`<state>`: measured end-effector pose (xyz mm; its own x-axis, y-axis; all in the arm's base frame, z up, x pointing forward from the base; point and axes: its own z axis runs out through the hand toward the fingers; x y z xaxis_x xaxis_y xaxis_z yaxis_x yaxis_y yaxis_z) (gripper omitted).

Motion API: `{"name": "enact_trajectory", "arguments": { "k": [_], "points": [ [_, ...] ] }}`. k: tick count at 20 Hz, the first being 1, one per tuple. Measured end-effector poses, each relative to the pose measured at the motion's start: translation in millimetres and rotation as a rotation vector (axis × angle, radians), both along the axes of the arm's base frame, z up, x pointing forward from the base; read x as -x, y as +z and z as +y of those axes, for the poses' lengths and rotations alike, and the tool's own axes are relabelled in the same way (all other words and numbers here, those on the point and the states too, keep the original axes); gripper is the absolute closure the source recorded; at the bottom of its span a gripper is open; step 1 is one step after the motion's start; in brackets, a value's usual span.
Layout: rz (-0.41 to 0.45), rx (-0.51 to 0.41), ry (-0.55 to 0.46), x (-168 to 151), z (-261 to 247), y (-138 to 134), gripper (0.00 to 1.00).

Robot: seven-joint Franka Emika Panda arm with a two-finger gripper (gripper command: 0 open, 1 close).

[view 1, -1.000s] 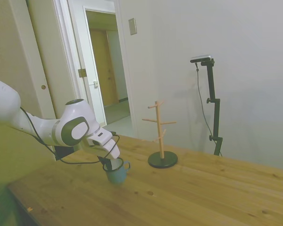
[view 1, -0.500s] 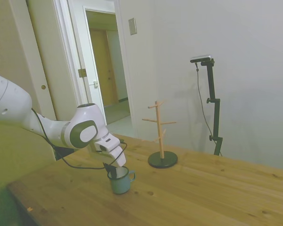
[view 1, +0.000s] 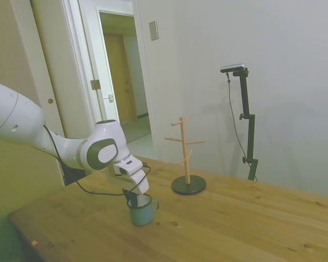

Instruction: Unload the mug

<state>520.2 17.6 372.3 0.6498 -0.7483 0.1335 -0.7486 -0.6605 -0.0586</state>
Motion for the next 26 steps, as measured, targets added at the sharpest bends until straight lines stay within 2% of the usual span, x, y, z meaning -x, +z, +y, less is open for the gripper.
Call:
{"name": "enact_trajectory", "arguments": {
  "k": [16, 22, 26],
  "points": [
    [0.018, 0.009, -0.012, 1, -2, 5, 0.0],
    [0.01, 0.014, -0.023, 10, -3, 28, 0.0],
    [-0.017, 0.02, -0.023, 21, 0, 54, 0.0]
  ]
}}
